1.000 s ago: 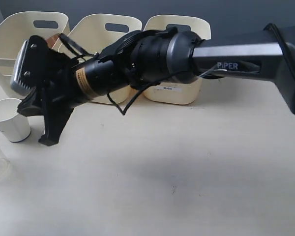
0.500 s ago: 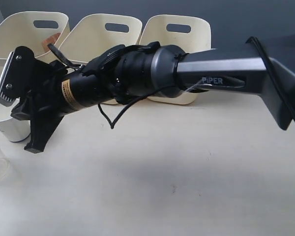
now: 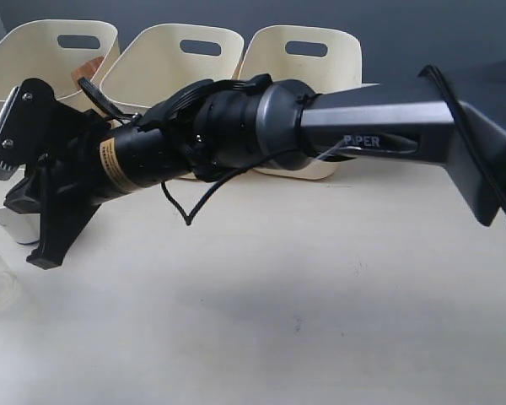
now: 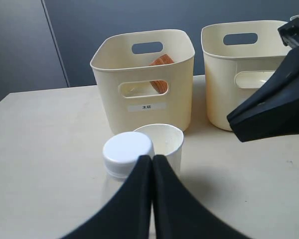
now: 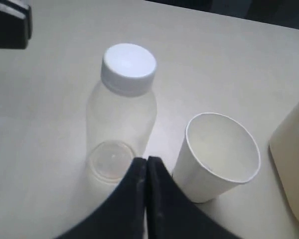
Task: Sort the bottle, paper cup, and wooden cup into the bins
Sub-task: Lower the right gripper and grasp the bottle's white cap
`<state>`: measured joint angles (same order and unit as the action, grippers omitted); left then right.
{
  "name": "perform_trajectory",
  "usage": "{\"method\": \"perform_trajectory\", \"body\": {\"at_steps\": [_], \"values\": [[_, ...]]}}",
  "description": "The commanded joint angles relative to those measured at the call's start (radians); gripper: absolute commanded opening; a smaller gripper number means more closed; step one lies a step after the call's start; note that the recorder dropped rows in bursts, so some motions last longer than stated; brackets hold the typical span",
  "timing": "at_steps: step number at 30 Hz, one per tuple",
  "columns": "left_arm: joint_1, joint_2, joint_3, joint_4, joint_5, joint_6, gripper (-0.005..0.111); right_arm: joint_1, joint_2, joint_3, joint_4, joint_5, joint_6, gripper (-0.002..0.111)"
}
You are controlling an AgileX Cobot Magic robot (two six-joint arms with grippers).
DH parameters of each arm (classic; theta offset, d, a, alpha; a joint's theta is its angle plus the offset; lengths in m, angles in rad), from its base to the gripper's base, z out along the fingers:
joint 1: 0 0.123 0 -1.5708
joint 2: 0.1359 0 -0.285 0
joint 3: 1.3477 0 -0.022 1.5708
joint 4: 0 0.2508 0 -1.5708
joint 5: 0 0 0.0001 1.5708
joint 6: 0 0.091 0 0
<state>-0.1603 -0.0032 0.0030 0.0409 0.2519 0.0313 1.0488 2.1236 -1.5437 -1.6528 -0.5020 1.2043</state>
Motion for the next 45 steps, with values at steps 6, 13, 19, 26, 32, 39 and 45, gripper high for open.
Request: {"method": "perform_trajectory", "body": {"at_steps": [6,13,19,26,32,39,45], "values": [[-0.002,0.003,-0.003,0.002,-0.013,-0.003,0.0,0.001,-0.002,0.005,0.157,-0.028,-0.002,0.07],[-0.002,0.003,-0.003,0.002,-0.013,-0.003,0.0,0.007,-0.001,0.005,0.284,-0.239,-0.18,0.067],[-0.002,0.003,-0.003,0.002,-0.013,-0.003,0.0,0.011,0.094,0.002,0.554,-0.238,-0.393,0.087],[-0.001,0.003,-0.003,0.167,-0.011,-0.003,0.0,0.011,0.144,-0.047,0.606,-0.249,-0.448,0.091],[-0.001,0.003,-0.003,0.262,-0.011,-0.003,0.0,0.011,0.184,-0.119,0.496,-0.253,-0.33,0.09],[-0.001,0.003,-0.003,0.391,-0.005,-0.003,0.0,0.011,0.239,-0.196,0.452,-0.265,-0.283,0.09],[-0.001,0.003,-0.003,0.47,-0.002,-0.003,0.0,0.011,0.285,-0.268,0.393,-0.284,-0.231,0.09]]}}
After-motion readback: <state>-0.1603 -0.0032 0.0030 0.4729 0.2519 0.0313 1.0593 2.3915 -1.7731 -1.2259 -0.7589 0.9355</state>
